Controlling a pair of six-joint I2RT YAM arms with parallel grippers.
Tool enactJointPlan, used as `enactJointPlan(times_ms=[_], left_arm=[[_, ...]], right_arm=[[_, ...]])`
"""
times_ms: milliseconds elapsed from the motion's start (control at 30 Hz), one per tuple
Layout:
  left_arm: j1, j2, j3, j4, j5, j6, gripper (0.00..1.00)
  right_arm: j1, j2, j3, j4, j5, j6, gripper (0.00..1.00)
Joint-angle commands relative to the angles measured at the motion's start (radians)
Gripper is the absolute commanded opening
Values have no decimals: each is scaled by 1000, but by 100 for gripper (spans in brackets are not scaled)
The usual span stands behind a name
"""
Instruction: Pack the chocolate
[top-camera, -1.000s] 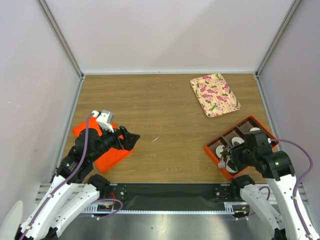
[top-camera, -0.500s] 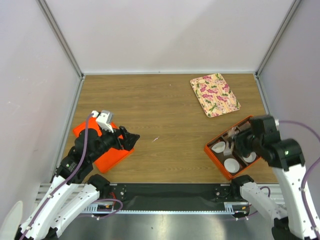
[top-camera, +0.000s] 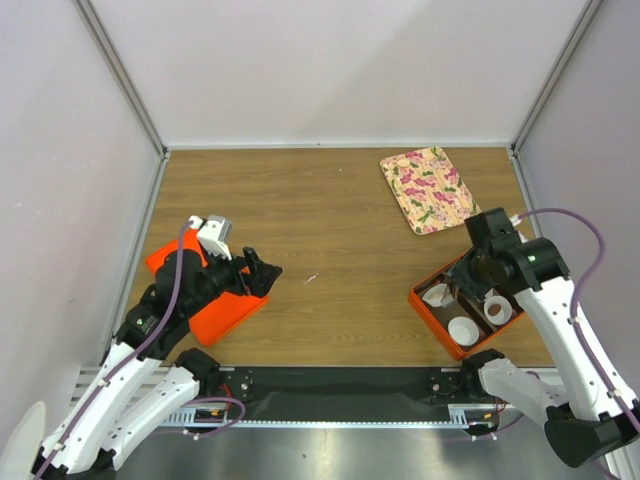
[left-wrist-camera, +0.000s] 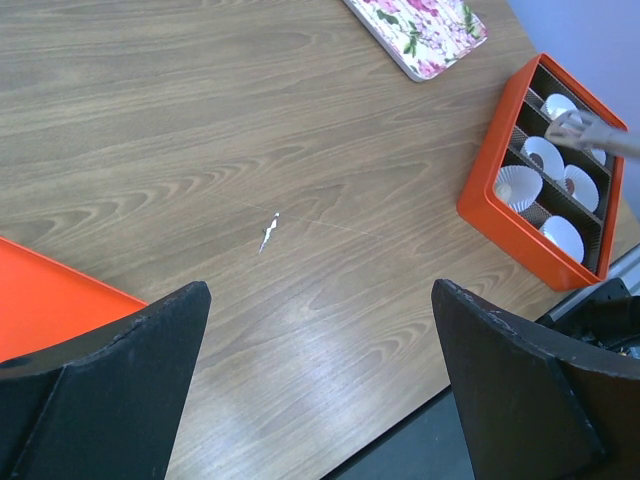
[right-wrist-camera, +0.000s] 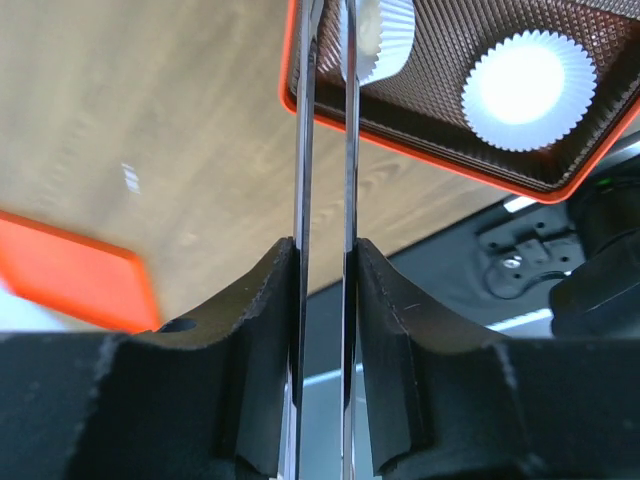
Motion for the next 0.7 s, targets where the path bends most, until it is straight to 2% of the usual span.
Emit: enactJointPlan(times_ms=[0, 100, 300, 433, 667], left_arm=[[3, 26, 58, 5, 7, -8, 100], [3, 34, 61, 9, 13, -15, 100], [3, 64, 57, 28, 26, -29, 100], [3, 72, 55, 29, 27, -29, 100], [3, 90, 70, 32, 24, -23, 100]], right_arm=[[45, -8, -7, -86, 48, -34, 34], [45, -35, -13, -115, 25, -26, 33], [47, -102, -123, -103, -117, -29, 32], [45, -142, -155, -165, -117, -35, 32], [47, -228, -241, -165, -139, -9, 30]])
